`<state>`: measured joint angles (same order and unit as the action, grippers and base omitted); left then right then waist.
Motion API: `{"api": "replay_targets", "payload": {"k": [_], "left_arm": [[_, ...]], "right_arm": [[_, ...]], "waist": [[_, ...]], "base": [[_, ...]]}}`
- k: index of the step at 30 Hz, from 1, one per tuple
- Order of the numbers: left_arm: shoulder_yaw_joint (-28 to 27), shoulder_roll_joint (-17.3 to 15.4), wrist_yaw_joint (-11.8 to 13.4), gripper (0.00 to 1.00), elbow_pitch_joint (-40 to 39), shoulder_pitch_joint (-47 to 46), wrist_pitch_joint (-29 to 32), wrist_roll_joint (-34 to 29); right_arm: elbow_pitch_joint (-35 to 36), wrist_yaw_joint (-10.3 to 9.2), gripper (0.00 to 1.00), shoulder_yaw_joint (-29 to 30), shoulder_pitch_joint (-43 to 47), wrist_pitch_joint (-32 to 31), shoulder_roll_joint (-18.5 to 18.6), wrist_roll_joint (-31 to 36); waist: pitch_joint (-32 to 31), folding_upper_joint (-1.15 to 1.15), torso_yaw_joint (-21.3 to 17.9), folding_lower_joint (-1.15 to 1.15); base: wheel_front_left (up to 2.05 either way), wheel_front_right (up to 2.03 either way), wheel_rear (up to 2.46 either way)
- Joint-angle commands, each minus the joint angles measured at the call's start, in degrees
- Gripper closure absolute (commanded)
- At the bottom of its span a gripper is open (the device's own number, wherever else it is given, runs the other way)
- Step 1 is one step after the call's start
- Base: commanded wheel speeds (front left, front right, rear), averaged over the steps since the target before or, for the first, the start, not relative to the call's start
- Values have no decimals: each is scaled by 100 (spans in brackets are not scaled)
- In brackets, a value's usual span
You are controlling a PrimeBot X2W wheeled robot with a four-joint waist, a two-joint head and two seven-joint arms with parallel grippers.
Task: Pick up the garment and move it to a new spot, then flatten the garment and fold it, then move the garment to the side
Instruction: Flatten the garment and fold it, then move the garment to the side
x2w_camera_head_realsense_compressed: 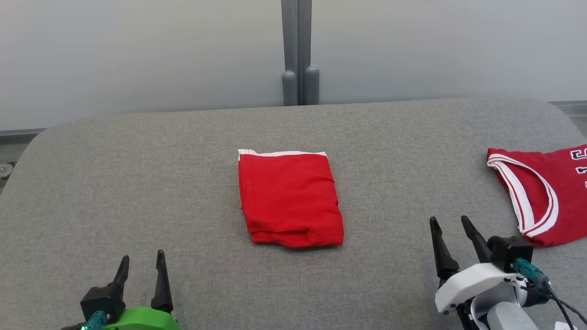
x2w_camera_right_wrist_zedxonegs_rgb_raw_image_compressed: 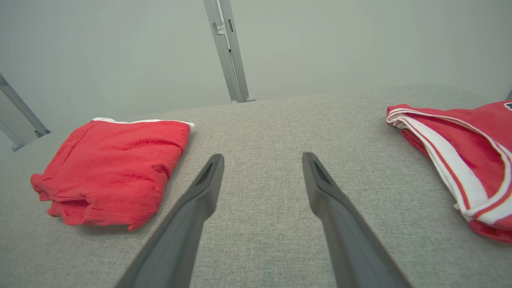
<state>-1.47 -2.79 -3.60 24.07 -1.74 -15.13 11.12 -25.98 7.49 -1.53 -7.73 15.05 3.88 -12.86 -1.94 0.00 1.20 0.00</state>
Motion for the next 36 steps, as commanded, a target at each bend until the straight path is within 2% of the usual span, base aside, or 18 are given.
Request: {"api": "replay_targets", "payload": {"k": [1,14,19,25,31,36], "left_arm": [[-8,-25,-26,0,-29,85,3,-20],[100,-25,-30,0,-76,-5,3,-6],[223,-25,-25,0,-62,-68,3,58],[523,-24,-23,0,-91,-143,3,124],[953,-24,-45,0,-117,-258,3,167],[1238,-20,-11,0,-125,-372,3,203]], "right_arm": [[-1,-2,0,-33,43,13,-22,20],[-55,-2,0,-57,-35,13,-41,-23],[-135,-2,0,-139,-69,13,-48,-67],[-450,-2,0,-384,-320,13,-60,-238],[-1158,-2,0,-756,-991,14,-69,-470],[-1850,-2,0,-721,-1571,14,-79,-735]], "waist": [[5,0,16,0],[71,0,80,0],[119,0,219,0],[291,0,560,0],[508,0,1092,0],[687,0,1558,0]], "base": [[0,0,0],[0,0,0],[0,0,0],[0,0,0],[0,0,0],[0,0,0]]}}
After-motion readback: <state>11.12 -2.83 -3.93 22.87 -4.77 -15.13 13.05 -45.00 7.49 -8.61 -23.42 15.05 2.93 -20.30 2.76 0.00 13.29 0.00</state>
